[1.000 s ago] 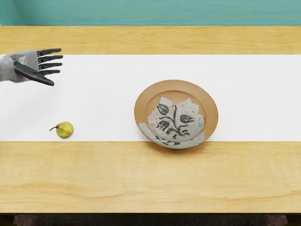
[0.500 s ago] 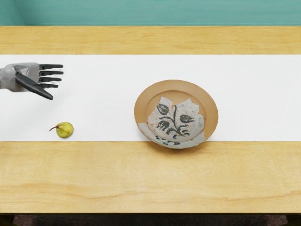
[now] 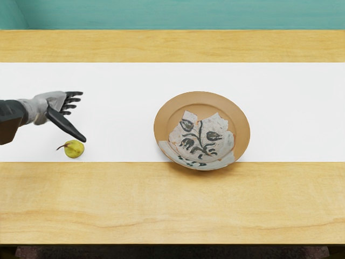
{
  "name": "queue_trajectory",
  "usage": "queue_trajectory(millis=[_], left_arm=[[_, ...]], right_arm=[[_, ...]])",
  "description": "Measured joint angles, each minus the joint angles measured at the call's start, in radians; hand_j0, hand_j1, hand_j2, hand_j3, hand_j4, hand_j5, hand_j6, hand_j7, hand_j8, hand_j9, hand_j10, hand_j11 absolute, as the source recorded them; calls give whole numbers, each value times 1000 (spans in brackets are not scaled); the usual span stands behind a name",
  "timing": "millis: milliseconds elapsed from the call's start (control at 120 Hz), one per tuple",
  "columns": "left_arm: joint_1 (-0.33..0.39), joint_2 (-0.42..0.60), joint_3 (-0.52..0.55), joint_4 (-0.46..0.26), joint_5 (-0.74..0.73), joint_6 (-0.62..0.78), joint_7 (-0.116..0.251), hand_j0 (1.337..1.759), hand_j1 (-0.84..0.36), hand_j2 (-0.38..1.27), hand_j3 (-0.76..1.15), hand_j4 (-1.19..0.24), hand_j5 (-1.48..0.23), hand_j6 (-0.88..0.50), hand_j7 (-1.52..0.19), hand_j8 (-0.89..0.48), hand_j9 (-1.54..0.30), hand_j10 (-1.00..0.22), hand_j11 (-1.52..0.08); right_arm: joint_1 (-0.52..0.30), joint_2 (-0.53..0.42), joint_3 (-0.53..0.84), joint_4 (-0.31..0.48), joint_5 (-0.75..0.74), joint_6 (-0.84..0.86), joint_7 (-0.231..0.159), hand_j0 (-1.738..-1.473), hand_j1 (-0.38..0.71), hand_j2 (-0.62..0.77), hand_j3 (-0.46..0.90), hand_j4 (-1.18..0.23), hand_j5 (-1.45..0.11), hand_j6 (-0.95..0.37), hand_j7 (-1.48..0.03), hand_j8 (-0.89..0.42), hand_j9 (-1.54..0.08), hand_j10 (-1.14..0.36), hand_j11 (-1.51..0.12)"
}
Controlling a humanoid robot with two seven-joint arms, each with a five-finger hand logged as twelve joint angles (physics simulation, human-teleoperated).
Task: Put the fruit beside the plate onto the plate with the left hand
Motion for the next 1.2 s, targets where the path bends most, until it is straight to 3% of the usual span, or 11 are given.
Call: queue_trajectory(millis=[92,200,483,633,858,1200], left_arm=[[-62,3,60,-63,12,59,-5,1658,342,2,0,-7,-8,-8,-8,-8,-8,-7,-8],[-69,25,131,-109,18,86,-7,1658,345,1,0,-5,-5,-5,-5,-5,-5,-5,-5],[-123,26,293,-142,21,168,-8,1658,338,3,0,-11,-13,-12,-13,-12,-13,-11,-13],[-142,26,316,-144,21,256,-8,1658,259,16,0,-77,-99,-78,-99,-78,-99,-77,-99],[-153,15,321,-147,22,280,-5,1658,77,47,0,-229,-296,-229,-296,-230,-296,-229,-296],[-150,-24,323,-165,22,283,1,1658,-14,62,0,-304,-395,-305,-395,-305,-395,-305,-395]], right_arm=[[0,0,0,0,0,0,0,-1658,-326,-4,0,-19,-24,-19,-24,-19,-24,-19,-24],[0,0,0,0,0,0,0,-1658,-326,-4,0,-19,-24,-19,-24,-19,-24,-19,-24],[0,0,0,0,0,0,0,-1658,-327,-4,0,-19,-24,-19,-24,-19,-24,-19,-24],[0,0,0,0,0,0,0,-1658,-327,-4,0,-19,-24,-19,-24,-19,-24,-19,-24],[0,0,0,0,0,0,0,-1658,-326,-4,0,-19,-24,-19,-24,-19,-24,-19,-24],[0,0,0,0,0,0,0,-1658,-326,-4,0,-19,-24,-19,-24,-19,-24,-19,-24]])
